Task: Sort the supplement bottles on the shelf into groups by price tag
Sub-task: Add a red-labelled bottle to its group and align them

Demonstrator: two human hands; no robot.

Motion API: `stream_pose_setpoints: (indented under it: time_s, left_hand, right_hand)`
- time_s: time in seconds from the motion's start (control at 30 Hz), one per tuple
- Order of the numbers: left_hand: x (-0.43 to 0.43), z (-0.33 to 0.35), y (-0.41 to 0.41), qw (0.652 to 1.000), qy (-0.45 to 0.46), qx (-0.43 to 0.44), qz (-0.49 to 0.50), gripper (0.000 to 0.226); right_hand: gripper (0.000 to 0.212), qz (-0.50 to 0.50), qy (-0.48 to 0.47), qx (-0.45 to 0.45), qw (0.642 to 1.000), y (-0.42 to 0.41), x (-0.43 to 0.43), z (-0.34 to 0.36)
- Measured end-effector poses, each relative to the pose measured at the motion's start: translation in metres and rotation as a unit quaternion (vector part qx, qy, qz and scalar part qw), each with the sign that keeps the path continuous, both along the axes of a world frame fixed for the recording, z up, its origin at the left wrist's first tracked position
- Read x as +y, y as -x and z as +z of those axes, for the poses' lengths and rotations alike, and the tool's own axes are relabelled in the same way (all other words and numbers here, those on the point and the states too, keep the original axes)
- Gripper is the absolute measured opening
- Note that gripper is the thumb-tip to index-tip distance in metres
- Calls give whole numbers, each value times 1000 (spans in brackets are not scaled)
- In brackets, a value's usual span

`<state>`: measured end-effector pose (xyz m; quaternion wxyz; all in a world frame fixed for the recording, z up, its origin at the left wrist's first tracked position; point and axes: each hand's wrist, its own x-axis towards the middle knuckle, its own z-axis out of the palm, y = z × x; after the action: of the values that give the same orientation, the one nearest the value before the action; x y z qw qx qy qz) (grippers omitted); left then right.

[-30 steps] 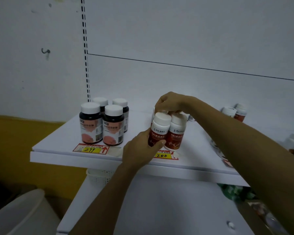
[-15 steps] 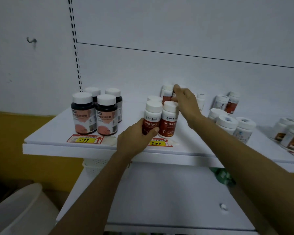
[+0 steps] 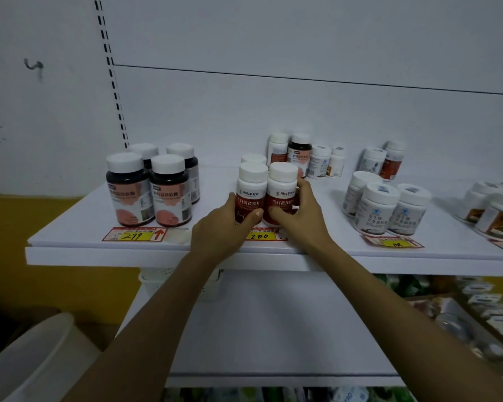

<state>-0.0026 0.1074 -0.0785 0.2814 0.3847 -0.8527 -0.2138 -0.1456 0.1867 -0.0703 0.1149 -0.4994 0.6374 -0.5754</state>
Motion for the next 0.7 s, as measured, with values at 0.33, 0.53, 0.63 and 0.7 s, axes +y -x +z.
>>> stream_pose_setpoints:
  time_s: [0.33,0.53,0.63,0.7]
  left_hand:
    - [0,2,2,1000,0,-10,-2,73]
    - [1,2,1,999,-27,20,-2,78]
    - [5,5,-1,998,-49,27,1,84]
    - [9,9,-3,998,-58,34,4,88]
  right_hand:
    - [65,-12,15,-10,1000,-2,1,1]
    - [64,-15,14,-9,1000,-1,0,2]
    - [68,-22,12,-15,1000,-2,0,3]
    - [70,-32,14,-16,999,-3,-1,5]
